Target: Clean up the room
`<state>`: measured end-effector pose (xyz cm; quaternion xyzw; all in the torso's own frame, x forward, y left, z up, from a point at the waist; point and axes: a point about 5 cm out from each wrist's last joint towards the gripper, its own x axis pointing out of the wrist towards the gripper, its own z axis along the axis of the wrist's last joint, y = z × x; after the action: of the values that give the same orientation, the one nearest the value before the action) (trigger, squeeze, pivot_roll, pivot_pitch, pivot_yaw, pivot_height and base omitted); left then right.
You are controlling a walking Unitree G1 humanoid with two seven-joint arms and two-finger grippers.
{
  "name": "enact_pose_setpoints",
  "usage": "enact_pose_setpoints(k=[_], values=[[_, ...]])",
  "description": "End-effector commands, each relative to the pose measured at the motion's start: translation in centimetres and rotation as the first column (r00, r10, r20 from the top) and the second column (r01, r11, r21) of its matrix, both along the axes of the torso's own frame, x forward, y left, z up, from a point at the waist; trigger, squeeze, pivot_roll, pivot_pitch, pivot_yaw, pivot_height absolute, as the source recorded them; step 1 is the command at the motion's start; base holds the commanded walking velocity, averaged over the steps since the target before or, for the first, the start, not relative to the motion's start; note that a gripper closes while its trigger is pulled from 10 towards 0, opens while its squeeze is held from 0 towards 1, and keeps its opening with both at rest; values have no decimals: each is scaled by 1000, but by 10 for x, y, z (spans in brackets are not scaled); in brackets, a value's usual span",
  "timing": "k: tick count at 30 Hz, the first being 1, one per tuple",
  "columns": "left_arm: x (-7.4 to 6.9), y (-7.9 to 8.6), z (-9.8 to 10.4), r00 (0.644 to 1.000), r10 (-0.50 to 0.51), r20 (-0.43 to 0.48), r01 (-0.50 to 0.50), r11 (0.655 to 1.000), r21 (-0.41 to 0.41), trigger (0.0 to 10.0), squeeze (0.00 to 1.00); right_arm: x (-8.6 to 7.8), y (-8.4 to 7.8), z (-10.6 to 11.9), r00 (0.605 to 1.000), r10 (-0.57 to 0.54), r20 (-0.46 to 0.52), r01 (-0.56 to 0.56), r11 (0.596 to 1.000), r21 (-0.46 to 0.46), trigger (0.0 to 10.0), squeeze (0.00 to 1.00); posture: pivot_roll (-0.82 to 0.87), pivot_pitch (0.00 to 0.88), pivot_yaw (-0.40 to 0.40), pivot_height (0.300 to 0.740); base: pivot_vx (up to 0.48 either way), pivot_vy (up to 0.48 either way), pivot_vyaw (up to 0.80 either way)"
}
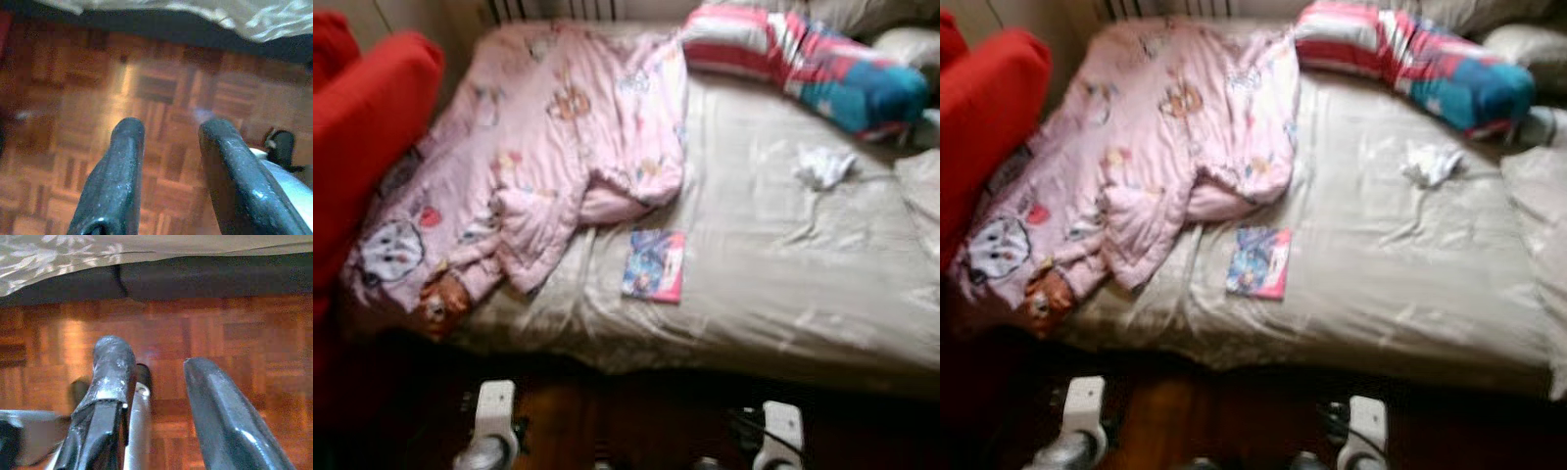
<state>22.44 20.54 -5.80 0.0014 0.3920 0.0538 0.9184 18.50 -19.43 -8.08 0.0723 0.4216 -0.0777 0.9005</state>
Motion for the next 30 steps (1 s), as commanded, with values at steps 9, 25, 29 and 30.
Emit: enact_pose_setpoints(k=[9, 25, 29, 30], values=[[-4, 0, -3, 1000, -7, -17, 8, 1000, 10, 10000, 0, -10, 4, -6, 999, 5, -39, -5, 1000, 11, 10000, 0, -74, 204, 35, 740, 0, 299, 0], [-5, 1, -3, 1000, -13, -7, 13, 1000, -7, 10000, 0, -10, 8, -6, 999, 14, -36, -13, 1000, 20, 10000, 0, -75, 187, 40, 740, 0, 0, 0], [-7, 1, -4, 1000, -20, -11, 20, 1000, -11, 10000, 0, -10, 9, -6, 999, 13, -33, -13, 1000, 22, 10000, 0, -73, 186, 41, 740, 0, 0, 0], [-7, 1, -4, 1000, -19, -13, 19, 1000, -11, 10000, 0, -10, 9, -6, 999, 14, -33, -14, 1000, 22, 10000, 0, -72, 188, 40, 740, 0, 0, 0]])
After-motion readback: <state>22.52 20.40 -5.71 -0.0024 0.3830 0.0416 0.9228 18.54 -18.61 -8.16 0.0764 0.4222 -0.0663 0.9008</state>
